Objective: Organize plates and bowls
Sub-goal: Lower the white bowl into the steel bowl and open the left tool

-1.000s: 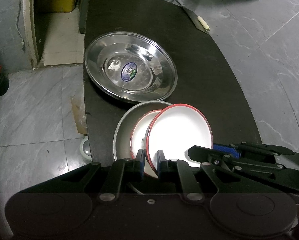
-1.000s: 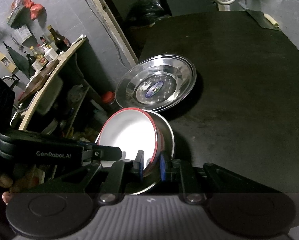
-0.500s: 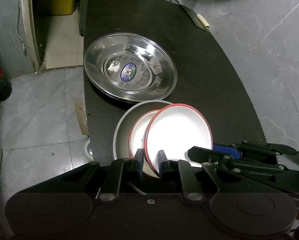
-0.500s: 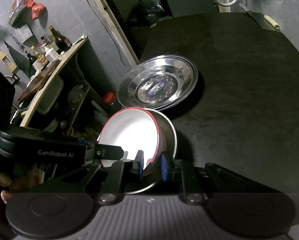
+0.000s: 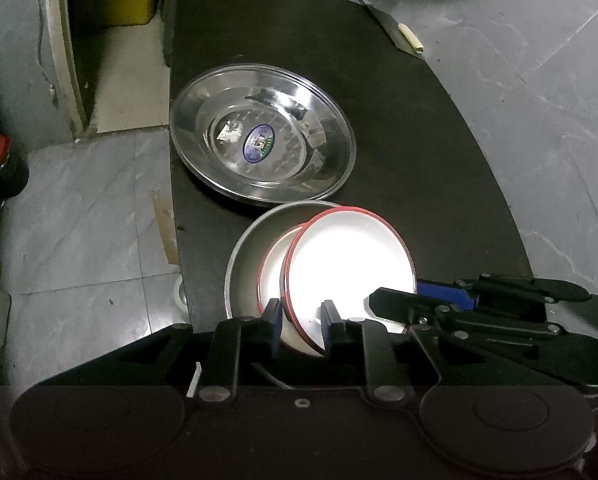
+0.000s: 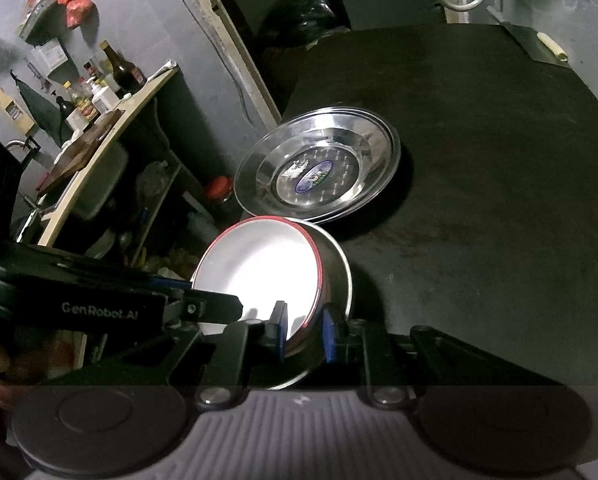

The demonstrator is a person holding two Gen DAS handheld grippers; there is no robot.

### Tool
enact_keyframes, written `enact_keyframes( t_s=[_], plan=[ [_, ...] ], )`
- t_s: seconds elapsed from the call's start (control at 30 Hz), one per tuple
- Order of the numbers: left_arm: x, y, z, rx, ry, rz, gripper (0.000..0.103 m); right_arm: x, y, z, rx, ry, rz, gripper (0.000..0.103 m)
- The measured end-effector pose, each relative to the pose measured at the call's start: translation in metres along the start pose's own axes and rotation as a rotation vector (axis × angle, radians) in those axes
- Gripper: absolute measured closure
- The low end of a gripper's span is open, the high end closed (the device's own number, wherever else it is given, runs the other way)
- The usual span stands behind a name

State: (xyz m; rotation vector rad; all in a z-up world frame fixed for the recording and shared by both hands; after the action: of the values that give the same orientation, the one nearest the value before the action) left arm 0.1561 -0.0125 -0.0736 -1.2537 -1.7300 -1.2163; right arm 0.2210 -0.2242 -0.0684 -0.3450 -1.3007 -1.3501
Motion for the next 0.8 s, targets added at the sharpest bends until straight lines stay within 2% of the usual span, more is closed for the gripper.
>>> enact_keyframes(
  t_s=[0.8],
  plan=[
    [0.001,0.003,-0.014,-0.038,0.112,0.011,0.074,0.001,0.004,0.004,0.091,0.004,0.029,0.079]
  ],
)
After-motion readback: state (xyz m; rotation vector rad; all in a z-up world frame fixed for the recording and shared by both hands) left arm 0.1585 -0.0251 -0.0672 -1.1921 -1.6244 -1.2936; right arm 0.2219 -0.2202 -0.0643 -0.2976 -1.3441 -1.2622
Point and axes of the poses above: each gripper's, at about its wrist camera, not at the fingertips, and x roughly against the way its jaws point, z to its left, y to its top, the point moved 4 cm from there along -x, roughly the way its jaws point, and after that the axes turned 4 degrees about z, right-handed, at the moved point
